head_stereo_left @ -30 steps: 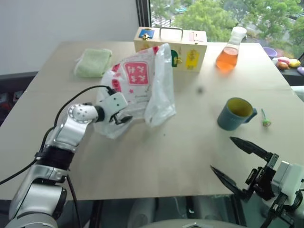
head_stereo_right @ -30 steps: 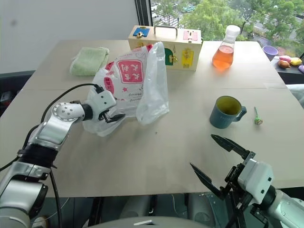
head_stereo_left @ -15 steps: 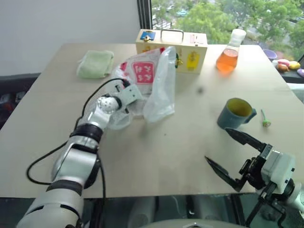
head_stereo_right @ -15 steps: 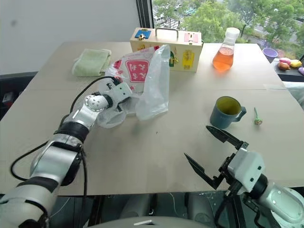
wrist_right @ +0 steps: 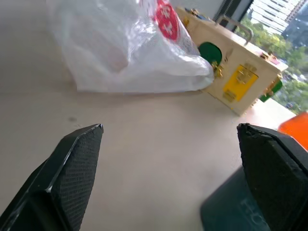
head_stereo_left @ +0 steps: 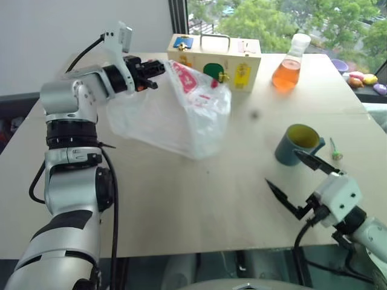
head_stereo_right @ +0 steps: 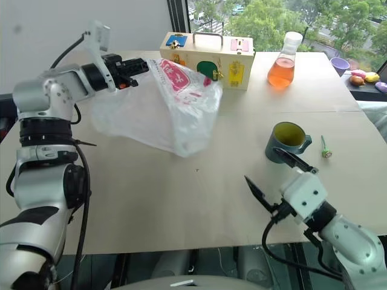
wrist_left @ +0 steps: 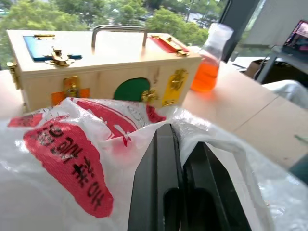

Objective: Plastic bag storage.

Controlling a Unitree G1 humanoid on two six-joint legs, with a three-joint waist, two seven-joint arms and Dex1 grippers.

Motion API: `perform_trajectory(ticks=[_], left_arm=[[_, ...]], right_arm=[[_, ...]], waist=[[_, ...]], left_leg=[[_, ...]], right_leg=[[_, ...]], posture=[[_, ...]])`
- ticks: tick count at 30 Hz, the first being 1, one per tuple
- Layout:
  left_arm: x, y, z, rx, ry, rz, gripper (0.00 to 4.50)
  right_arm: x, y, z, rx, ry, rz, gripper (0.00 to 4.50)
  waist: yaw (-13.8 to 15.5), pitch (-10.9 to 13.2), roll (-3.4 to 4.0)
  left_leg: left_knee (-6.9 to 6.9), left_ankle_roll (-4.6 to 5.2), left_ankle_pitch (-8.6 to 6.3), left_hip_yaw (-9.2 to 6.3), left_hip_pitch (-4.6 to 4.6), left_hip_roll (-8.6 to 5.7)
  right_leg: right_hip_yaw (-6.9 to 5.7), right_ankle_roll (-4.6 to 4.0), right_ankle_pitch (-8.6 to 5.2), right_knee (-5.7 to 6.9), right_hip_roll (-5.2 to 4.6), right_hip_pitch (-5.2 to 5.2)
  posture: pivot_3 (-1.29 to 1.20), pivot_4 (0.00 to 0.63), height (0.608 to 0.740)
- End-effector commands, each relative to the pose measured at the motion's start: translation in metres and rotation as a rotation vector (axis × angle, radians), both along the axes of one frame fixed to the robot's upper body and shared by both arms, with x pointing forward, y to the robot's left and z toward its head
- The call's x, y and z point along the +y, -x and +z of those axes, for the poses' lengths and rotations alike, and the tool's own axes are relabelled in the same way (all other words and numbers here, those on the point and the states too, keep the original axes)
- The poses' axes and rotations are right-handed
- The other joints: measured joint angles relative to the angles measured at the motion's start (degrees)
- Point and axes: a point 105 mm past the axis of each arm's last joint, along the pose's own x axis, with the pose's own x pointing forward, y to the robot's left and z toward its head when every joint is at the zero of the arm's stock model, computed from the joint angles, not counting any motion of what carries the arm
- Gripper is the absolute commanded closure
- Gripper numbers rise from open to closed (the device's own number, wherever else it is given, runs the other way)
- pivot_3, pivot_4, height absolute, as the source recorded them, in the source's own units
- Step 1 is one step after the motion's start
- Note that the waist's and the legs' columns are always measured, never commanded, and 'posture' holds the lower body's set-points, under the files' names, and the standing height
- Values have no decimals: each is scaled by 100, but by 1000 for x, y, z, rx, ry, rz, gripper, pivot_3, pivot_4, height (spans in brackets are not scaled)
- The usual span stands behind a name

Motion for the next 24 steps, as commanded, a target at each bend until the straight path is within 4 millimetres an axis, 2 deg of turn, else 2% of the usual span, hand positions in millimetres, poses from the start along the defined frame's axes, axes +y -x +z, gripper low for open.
perform_trajectory(ticks=[1, 5, 7, 9, 12, 14, 16, 18, 21, 22, 24], left_arm=[[-4, 8, 33, -34, 157, -1, 4445], [-10, 12, 34, -9, 205, -1, 4445], [-18, 16, 32, -16, 183, -19, 4445], [-23, 18, 32, -16, 188, -19, 4445], [-25, 19, 31, -20, 186, 3, 4445], [-25, 19, 30, -25, 182, 25, 4500], [-24, 21, 29, -32, 180, 44, 4500], [-23, 22, 29, -34, 191, 59, 4500], [-18, 21, 26, -12, 197, 104, 4500], [-16, 21, 24, -4, 195, 124, 4500], [-14, 21, 22, 12, 196, 142, 4500]], right_arm=[[-21, -16, 12, -45, 96, -129, 0], [-37, -34, 13, -3, 181, -198, 0], [-42, -47, 12, 35, 223, -184, 0], [-48, -61, 3, 110, 315, -138, 0], [-51, -73, -5, 185, 366, -84, 0], [-51, -80, -10, 236, 408, -30, 965], [-51, -83, -14, 286, 471, 32, 1641], [-51, -82, -16, 325, 525, 94, 2514], [-46, -75, -7, 372, 530, 196, 3821], [-40, -67, -1, 384, 500, 254, 4445], [-25, -49, 14, 404, 398, 341, 4484]], waist=[[-2, 0, 0], [-15, 1, 1], [-23, 1, 2], [-19, 2, 2], [-13, 3, 1], [-10, 4, 3], [-20, 9, 9], [-32, 11, 12], [-23, 10, 10], [-20, 11, 9], [-14, 13, 12]], left_leg=[[1, 0, 0, 1, 3, 0], [1, 0, 0, -1, 4, 1], [0, 0, 0, 0, 3, 1], [0, 0, 0, 6, 3, -2], [0, 0, 0, 7, 4, -4], [-5, 0, 0, 0, 2, -3], [-6, 0, 0, 5, 4, -4], [-6, -1, 0, 8, 4, -4], [-6, -1, 0, 5, 3, -3], [-7, -1, 0, 2, 4, -3], [-8, -1, 0, -2, 1, -3]], right_leg=[[1, 0, 0, 2, 0, 1], [1, -2, 2, 4, 3, 0], [3, -4, 2, 3, 3, 0], [10, -4, 3, 1, 0, 0], [10, -4, 3, -1, -2, 0], [4, -5, 3, -1, -1, -1], [8, -5, 3, -1, -2, -1], [10, -4, 4, -5, -3, -1], [8, -4, 4, -8, -3, 0], [6, -4, 4, -8, -3, 0], [3, -4, 4, -8, -3, -1]], posture=[[0, 150, 740], [0, 150, 740], [0, 150, 740], [0, 150, 740], [0, 150, 740], [0, 150, 740], [0, 150, 740], [0, 150, 740], [0, 150, 740], [0, 150, 740], [0, 150, 740]])
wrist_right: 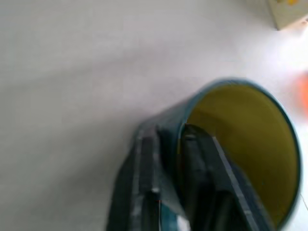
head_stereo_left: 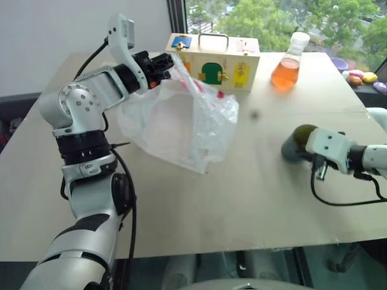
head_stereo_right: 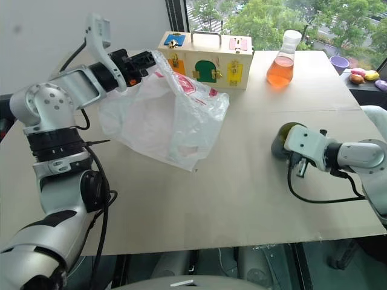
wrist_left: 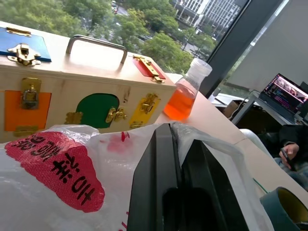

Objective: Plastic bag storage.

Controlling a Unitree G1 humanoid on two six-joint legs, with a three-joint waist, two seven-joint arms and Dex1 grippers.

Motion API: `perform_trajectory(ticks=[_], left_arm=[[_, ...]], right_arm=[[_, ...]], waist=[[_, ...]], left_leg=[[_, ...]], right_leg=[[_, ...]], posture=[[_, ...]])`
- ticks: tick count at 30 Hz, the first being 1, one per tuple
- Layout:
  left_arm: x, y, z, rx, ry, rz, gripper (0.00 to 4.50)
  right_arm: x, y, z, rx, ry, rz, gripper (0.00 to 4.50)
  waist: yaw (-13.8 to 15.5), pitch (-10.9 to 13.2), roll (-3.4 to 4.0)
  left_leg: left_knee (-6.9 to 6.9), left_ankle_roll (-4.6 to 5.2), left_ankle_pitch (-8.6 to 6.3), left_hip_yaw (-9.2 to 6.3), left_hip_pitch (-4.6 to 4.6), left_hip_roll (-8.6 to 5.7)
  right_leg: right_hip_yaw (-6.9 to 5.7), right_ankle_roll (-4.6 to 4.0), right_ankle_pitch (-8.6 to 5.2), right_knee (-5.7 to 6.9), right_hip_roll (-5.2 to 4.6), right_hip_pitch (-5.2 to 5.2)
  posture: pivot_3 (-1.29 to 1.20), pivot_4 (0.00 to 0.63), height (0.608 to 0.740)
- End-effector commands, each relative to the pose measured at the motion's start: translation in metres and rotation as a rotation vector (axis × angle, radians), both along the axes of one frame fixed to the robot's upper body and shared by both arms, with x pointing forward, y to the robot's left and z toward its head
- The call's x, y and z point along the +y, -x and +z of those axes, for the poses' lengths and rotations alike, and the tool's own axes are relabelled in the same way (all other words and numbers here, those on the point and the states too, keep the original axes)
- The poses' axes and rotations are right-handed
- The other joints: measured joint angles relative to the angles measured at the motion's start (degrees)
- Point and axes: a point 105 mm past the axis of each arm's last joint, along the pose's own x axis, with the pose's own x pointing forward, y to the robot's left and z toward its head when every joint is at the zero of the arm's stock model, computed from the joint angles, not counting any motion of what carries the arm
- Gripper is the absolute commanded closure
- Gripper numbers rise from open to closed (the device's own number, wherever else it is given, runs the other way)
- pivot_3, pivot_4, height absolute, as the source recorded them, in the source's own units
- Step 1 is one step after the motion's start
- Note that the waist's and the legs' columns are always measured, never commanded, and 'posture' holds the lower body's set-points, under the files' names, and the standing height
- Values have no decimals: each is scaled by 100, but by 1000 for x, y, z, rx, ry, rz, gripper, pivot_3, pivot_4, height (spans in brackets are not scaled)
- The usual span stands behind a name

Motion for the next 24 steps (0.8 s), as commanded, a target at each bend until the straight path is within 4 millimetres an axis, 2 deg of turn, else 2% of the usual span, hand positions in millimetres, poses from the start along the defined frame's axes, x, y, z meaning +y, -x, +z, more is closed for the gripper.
perform_trajectory(ticks=[1, 4, 6, 8, 12, 14, 16, 19, 21, 22, 24], left_arm=[[2, 7, 12, -36, -2, 19, 4500], [-3, 7, 14, -34, -10, 17, 4500], [-8, 5, 13, -30, -36, 11, 4500], [-15, -3, 10, -15, -87, 16, 4500], [-32, -26, 15, 16, -98, 24, 4500], [-46, -36, 21, 4, -132, 22, 4500], [-59, -41, 26, -23, -172, 0, 4500], [-64, -46, 29, -56, -222, -14, 4500], [-63, -47, 31, -69, -235, -19, 4500], [-63, -47, 33, -72, -230, -29, 4500], [-63, -44, 36, -84, -209, -43, 4500]], right_arm=[[32, 34, 30, 59, -177, 140, 4484], [61, 67, 46, 131, -347, 240, 4484], [76, 78, 54, 160, -434, 291, 4484], [98, 80, 68, 154, -572, 357, 4484], [146, 54, 89, 123, -742, 444, 4484], [163, 46, 95, 140, -778, 493, 4484], [172, 47, 101, 178, -801, 556, 4484], [177, 55, 113, 212, -841, 628, 4484], [179, 46, 117, 202, -844, 582, 4484], [182, 39, 111, 200, -811, 539, 4484], [195, 1, 93, 151, -785, 332, 4484]], waist=[[6, 3, 4], [18, 3, 4], [22, 3, 3], [15, 5, -3], [0, 11, -3], [13, 13, 2], [18, 13, 2], [5, 14, 3], [-14, 12, 5], [-29, 13, 6], [-60, 12, 5]], left_leg=[[0, 0, 0, -2, -2, 0], [0, 0, 0, -11, -10, -1], [0, -1, 0, -14, -10, -2], [2, -1, 0, -15, -7, -4], [6, -5, 3, -10, -1, -5], [7, -9, 7, -15, 4, 0], [7, -12, 8, -23, -2, -2], [5, -14, 9, -17, -21, -10], [-2, -29, 17, -12, -51, -13], [-1, -31, 18, -11, -93, -14], [-2, -33, 19, -5, -122, -16]], right_leg=[[-1, 0, 0, 0, -1, -1], [-9, -1, 1, 0, -3, -2], [-12, -1, 1, -2, -6, -1], [-15, 0, 1, -3, -8, 4], [-10, 1, 2, 5, -3, 2], [-13, 1, 2, 11, 6, 2], [-20, -3, 2, 14, 5, 1], [-17, -4, 3, 9, -6, -14], [-15, -3, 3, 10, -10, -47], [-13, -3, 4, 19, -11, -89], [-9, -3, 4, 37, -13, -127]], posture=[[0, 150, 740], [0, 150, 740], [0, 150, 740], [0, 150, 740], [0, 150, 740], [0, 150, 740], [0, 150, 740], [0, 150, 740], [0, 150, 740], [0, 150, 740], [0, 150, 740]])
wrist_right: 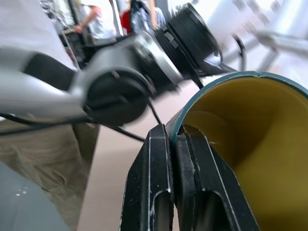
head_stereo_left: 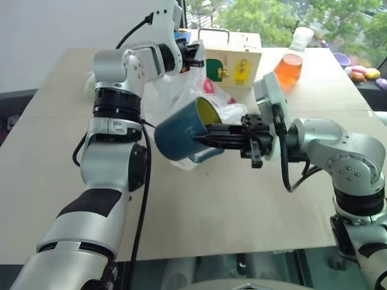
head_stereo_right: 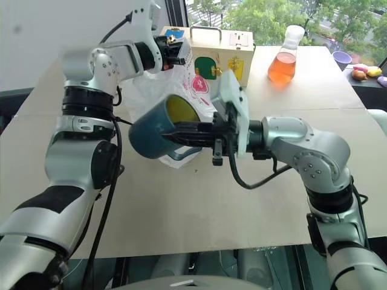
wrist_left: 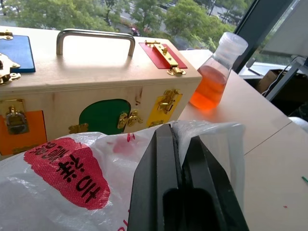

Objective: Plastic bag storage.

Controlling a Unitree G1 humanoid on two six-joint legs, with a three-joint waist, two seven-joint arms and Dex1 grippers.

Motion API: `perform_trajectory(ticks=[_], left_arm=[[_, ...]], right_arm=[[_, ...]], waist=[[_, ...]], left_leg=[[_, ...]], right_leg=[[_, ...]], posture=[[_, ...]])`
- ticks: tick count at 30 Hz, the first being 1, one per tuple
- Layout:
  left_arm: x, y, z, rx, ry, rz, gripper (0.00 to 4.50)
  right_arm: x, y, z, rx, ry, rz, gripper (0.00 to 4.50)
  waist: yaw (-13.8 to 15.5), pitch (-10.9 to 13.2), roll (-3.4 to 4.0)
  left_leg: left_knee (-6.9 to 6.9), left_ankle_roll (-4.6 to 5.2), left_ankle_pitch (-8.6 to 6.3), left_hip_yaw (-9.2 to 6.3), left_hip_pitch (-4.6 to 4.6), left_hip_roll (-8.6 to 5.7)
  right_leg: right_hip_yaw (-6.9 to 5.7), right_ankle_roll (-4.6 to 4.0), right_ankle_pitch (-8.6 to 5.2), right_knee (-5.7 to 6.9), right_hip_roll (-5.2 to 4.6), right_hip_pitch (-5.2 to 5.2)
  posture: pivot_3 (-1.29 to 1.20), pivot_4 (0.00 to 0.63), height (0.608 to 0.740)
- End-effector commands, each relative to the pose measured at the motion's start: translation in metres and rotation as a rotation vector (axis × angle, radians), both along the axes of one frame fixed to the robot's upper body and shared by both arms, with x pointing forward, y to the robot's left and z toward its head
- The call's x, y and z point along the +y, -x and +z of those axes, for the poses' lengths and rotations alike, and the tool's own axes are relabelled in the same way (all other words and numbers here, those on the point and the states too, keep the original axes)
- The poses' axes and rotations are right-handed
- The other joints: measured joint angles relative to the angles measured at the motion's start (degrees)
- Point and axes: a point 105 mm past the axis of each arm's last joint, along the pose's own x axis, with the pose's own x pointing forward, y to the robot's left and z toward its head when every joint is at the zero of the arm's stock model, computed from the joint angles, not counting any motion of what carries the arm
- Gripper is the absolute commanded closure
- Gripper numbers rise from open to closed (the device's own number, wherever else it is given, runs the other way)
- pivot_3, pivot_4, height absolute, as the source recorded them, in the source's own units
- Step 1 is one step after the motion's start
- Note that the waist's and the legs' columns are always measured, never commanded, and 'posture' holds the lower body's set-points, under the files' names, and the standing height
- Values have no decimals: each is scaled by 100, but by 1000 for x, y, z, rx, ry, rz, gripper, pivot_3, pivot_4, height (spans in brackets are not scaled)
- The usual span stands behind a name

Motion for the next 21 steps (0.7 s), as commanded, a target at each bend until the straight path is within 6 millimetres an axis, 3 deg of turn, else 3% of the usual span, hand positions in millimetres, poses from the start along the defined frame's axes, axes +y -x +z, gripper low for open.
perform_trajectory(ticks=[1, 3, 6, 9, 10, 13, 15, 21], left_arm=[[0, 9, 31, -104, 26, -32, 4500], [7, 17, 29, -102, 20, -61, 4500], [14, 38, 24, -60, 17, -142, 4500], [25, 53, 13, 5, 6, -162, 4500], [27, 58, 8, 37, 6, -174, 4500], [21, 73, 1, 92, 28, -239, 4500], [9, 81, 3, 116, 81, -302, 4500], [-15, 110, 3, 143, 119, -467, 4500]], right_arm=[[15, -51, -20, 22, 51, -291, 4484], [6, -79, -40, -9, 155, -508, 4484], [-35, -105, -56, -73, 267, -771, 4484], [-71, -114, -49, -94, 263, -916, 4484], [-76, -108, -43, -85, 226, -905, 4484], [-57, -71, -26, 5, 67, -688, 4484], [-40, -59, -25, 25, 41, -601, 4484], [-3, -79, -37, 74, 5, -621, 4484]], waist=[[-42, 0, 0], [-76, -1, 1], [-113, -1, 3], [-111, 0, 4], [-104, 0, 4], [-109, 0, 4], [-134, -1, 4], [-138, 0, 6]], left_leg=[[-5, 0, 0, 7, -6, 1], [-6, -1, 1, 11, -17, 1], [9, -5, 3, 15, -61, -2], [9, -4, 3, 13, -66, -26], [12, -4, 3, 7, -68, -28], [14, -3, 3, -6, -68, -27], [15, -3, 3, -12, -66, -24], [61, 11, -5, -6, -47, -26]], right_leg=[[5, 0, 0, 0, 0, -16], [10, -1, -1, -2, -1, -32], [19, -1, 0, 43, -5, -81], [16, 2, -1, 48, -30, -88], [13, 3, -1, 48, -31, -86], [2, 3, -2, 48, -29, -80], [-1, 2, -2, 51, -25, -77], [10, 3, -2, 77, -25, -64]], posture=[[0, 150, 740], [0, 150, 740], [0, 150, 740], [0, 150, 740], [0, 150, 740], [0, 150, 740], [0, 150, 740], [0, 150, 740]])
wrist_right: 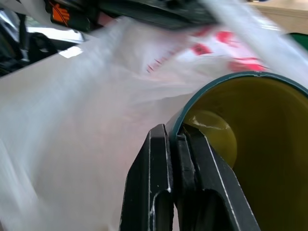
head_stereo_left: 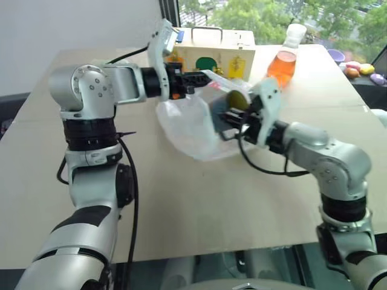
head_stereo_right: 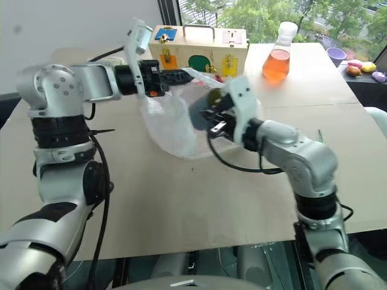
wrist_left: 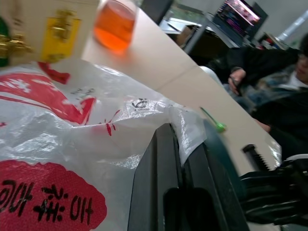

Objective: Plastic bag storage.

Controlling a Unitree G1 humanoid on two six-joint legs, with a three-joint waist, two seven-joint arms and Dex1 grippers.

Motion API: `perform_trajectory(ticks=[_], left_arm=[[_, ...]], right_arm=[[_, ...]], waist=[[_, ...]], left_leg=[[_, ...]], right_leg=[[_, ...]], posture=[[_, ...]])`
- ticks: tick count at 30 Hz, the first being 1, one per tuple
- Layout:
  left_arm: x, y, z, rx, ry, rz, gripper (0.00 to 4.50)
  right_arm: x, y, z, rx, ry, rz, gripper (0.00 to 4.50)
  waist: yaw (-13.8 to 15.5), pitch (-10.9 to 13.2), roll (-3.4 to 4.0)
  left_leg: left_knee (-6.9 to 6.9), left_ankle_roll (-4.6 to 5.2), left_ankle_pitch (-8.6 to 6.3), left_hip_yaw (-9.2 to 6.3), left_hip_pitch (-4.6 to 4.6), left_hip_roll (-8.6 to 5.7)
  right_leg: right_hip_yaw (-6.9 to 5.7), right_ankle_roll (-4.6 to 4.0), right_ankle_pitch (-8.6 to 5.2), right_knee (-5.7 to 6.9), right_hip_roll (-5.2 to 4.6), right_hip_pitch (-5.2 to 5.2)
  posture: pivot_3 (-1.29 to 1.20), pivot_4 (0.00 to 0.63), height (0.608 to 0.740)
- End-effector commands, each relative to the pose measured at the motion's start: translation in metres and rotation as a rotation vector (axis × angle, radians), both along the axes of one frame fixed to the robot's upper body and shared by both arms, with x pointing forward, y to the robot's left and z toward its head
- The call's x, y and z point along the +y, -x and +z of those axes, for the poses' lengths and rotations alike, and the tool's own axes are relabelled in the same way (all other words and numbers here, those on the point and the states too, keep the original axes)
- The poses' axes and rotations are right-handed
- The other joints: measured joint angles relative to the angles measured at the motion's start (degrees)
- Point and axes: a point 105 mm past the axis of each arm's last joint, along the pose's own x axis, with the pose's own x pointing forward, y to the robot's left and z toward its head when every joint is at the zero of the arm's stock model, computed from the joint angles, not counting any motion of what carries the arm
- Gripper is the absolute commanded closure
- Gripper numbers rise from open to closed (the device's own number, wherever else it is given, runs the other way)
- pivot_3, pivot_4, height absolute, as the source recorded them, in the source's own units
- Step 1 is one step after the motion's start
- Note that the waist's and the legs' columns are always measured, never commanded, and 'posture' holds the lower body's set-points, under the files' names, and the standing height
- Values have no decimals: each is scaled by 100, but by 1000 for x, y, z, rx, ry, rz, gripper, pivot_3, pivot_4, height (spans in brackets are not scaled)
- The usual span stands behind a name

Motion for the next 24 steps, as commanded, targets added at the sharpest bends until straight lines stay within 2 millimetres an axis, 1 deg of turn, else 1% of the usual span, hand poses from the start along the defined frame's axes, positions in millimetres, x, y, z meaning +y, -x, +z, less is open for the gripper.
perform_trajectory(ticks=[1, 2, 4, 5, 6, 7, 8, 9, 10, 11, 13, 15, 16, 17, 18, 19, 20, 22, 23, 24], left_arm=[[-3, 20, 17, -43, 55, -76, 4500], [-4, 23, 17, -46, 60, -82, 4500], [-4, 27, 21, -38, 104, -97, 4500], [-4, 26, 22, -32, 118, -89, 4500], [-4, 26, 21, -26, 124, -81, 4500], [-4, 26, 17, -22, 117, -66, 4500], [-3, 25, 12, -17, 110, -44, 4500], [-1, 24, 10, -16, 111, -26, 4500], [0, 23, 9, -15, 117, -4, 4500], [3, 20, 8, -11, 125, 22, 4500], [7, 15, 6, 0, 139, 70, 4500], [9, 13, 5, 6, 148, 98, 4500], [9, 10, 2, 11, 150, 125, 4500], [8, 7, 0, 16, 153, 151, 4500], [9, 2, -3, 21, 148, 187, 4500], [9, -2, -6, 25, 142, 221, 4500], [11, -6, -8, 28, 141, 258, 4500], [12, -14, -8, 23, 160, 304, 4500], [13, -17, -8, 12, 162, 329, 4500], [12, -21, -8, -2, 164, 350, 4500]], right_arm=[[14, -12, 3, -37, -45, -36, 4484], [18, -14, 4, -39, -63, -35, 4484], [24, -32, 7, -42, -171, -105, 4484], [29, -39, 6, -45, -207, -113, 4484], [38, -43, 6, -42, -270, -83, 4484], [47, -49, -1, -3, -302, -35, 4484], [51, -58, -6, -1, -309, -32, 4484], [47, -70, -11, -9, -296, -80, 4484], [46, -75, -12, -38, -265, -88, 4484], [43, -77, -11, -72, -242, -97, 3781], [37, -80, -6, -150, -197, -126, 3132], [31, -81, -4, -229, -129, -158, 2109], [26, -78, -4, -264, -83, -149, 1744], [22, -74, -4, -274, -66, -127, 1744], [17, -65, 0, -270, -75, -72, 1744], [13, -57, 4, -272, -80, -36, 1074], [9, -50, 9, -280, -84, -22, 858], [-4, -41, 21, -357, -26, -58, 42], [-9, -32, 29, -383, -14, -60, 42], [-15, -18, 42, -430, -13, -55, 42]], waist=[[6, 0, 0], [6, 0, 0], [6, 0, 0], [6, 0, 0], [-1, 0, 0], [-9, 0, 0], [-26, 0, 0], [-27, 1, 2], [-28, 1, 2], [-12, 1, 2], [22, 1, 2], [21, 1, 2], [19, 1, 2], [20, 1, 2], [31, 1, 1], [30, 1, 2], [25, 1, 2], [24, 1, 2], [19, 1, 2], [24, 1, 2]], left_leg=[[4, 4, -1, 2, 8, -1], [5, 3, -1, 1, 10, -1], [5, -4, 5, -2, 13, -2], [5, -5, 6, -2, 22, -1], [4, -6, 6, -2, 28, -1], [3, -7, 7, 2, 35, -1], [0, -8, 7, 4, 48, -1], [-7, -8, 7, 8, 73, -1], [-8, -8, 7, 8, 79, -1], [-10, -11, 8, 5, 78, -1], [-10, -29, 18, 1, 74, -2], [-10, -31, 19, -9, 64, -4], [-10, -31, 19, -15, 64, -5], [-12, -32, 18, -17, 65, -6], [-15, -32, 18, -19, 65, -9], [-17, -32, 19, -25, 63, -10], [-18, -32, 18, -27, 63, -10], [-23, -32, 18, -27, 63, -9], [-24, -32, 18, -26, 63, -9], [-25, -32, 18, -25, 64, -9]], right_leg=[[3, 0, 0, 10, 0, 4], [4, 0, 1, 14, 0, 5], [4, -1, 1, 20, 1, 5], [4, -1, 1, 22, 2, 14], [5, -1, 2, 22, 3, 18], [11, -1, 2, 24, 3, 22], [16, -1, 2, 22, 4, 32], [25, -1, 2, 20, 5, 50], [26, -1, 2, 18, 5, 55], [26, -1, 2, 15, 4, 54], [22, -2, 2, 11, 3, 55], [22, -1, 2, 7, -1, 49], [25, -1, 2, 6, -2, 49], [25, -1, 2, 4, -3, 49], [24, -1, 1, 4, -6, 48], [20, -1, 1, 0, -6, 49], [19, -1, 1, 0, -6, 49], [20, -1, 1, -1, -5, 48], [20, -1, 1, -1, -6, 47], [22, -1, 1, 0, -5, 46]], posture=[[0, 150, 740], [0, 150, 740], [0, 150, 740], [0, 150, 740], [0, 150, 740], [0, 150, 740], [0, 150, 740], [0, 150, 740], [0, 150, 740], [0, 150, 740], [0, 150, 740], [0, 150, 740], [0, 150, 740], [0, 150, 740], [0, 150, 740], [0, 150, 740], [0, 150, 740], [0, 150, 740], [0, 150, 740], [0, 150, 740]])
